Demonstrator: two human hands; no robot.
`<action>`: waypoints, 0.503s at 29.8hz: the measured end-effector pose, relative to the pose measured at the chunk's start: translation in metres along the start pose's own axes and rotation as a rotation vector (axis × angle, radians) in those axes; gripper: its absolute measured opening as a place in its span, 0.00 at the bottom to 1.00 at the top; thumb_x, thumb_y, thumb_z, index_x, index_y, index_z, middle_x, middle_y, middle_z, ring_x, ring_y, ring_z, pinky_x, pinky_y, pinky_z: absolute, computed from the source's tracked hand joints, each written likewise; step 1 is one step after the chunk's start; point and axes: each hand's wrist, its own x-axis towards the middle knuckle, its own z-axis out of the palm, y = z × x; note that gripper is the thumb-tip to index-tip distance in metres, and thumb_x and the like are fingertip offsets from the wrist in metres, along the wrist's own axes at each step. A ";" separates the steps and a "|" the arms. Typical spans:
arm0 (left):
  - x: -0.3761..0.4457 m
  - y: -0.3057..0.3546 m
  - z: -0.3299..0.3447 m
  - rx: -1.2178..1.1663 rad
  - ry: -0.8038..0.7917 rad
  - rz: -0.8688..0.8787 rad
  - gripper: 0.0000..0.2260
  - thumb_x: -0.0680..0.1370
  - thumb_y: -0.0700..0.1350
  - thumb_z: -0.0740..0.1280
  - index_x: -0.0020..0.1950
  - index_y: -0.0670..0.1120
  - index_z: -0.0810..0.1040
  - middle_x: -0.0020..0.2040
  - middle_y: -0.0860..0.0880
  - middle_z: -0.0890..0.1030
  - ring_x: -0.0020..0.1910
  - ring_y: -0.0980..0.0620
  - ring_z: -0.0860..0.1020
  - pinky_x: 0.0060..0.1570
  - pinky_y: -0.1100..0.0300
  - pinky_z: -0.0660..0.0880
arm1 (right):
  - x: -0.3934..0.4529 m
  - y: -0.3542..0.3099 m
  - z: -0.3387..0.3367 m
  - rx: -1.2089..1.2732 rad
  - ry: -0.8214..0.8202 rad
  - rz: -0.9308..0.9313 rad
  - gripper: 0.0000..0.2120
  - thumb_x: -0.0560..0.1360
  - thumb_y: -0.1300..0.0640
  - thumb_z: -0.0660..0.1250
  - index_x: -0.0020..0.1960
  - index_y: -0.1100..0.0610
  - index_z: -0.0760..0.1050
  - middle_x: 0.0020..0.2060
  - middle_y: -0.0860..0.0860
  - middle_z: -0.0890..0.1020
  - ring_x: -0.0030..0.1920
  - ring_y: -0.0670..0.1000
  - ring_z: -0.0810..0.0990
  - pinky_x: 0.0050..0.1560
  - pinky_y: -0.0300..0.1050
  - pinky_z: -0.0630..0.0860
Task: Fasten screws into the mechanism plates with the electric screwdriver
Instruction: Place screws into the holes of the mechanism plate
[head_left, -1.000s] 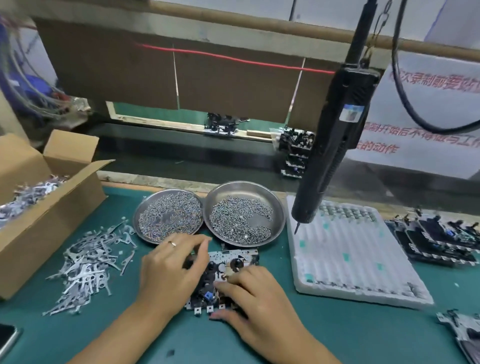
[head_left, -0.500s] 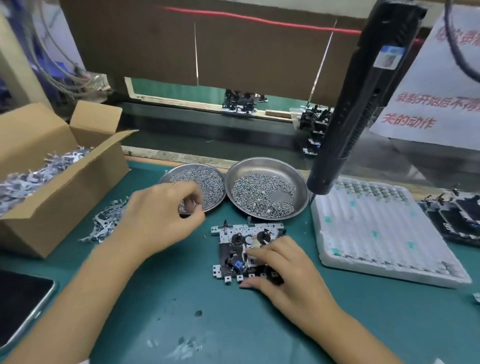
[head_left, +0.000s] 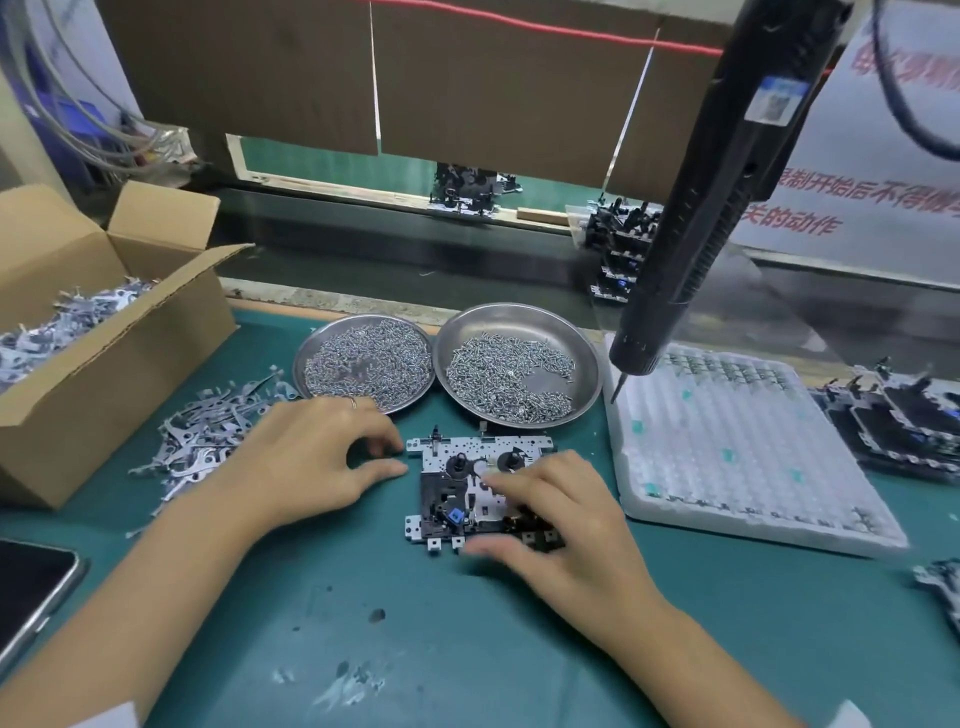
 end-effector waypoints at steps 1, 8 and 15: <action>0.000 -0.001 0.001 -0.012 0.004 0.003 0.08 0.75 0.60 0.65 0.51 0.61 0.80 0.41 0.64 0.74 0.39 0.64 0.70 0.34 0.72 0.59 | 0.002 0.000 -0.003 0.046 0.077 0.032 0.19 0.73 0.44 0.68 0.53 0.59 0.81 0.41 0.50 0.79 0.44 0.50 0.76 0.47 0.43 0.73; 0.002 0.000 0.003 -0.007 0.019 0.012 0.04 0.78 0.53 0.64 0.47 0.57 0.77 0.42 0.63 0.74 0.47 0.57 0.76 0.36 0.63 0.65 | 0.010 0.010 -0.018 0.089 0.318 0.206 0.07 0.75 0.63 0.66 0.50 0.61 0.82 0.42 0.50 0.80 0.46 0.45 0.78 0.51 0.32 0.71; 0.004 0.029 0.003 -0.794 0.321 -0.106 0.04 0.74 0.44 0.69 0.44 0.54 0.81 0.42 0.58 0.82 0.40 0.63 0.78 0.36 0.71 0.73 | 0.034 0.000 -0.014 -0.090 -0.183 0.162 0.16 0.74 0.64 0.69 0.61 0.57 0.78 0.44 0.50 0.82 0.48 0.54 0.76 0.50 0.47 0.72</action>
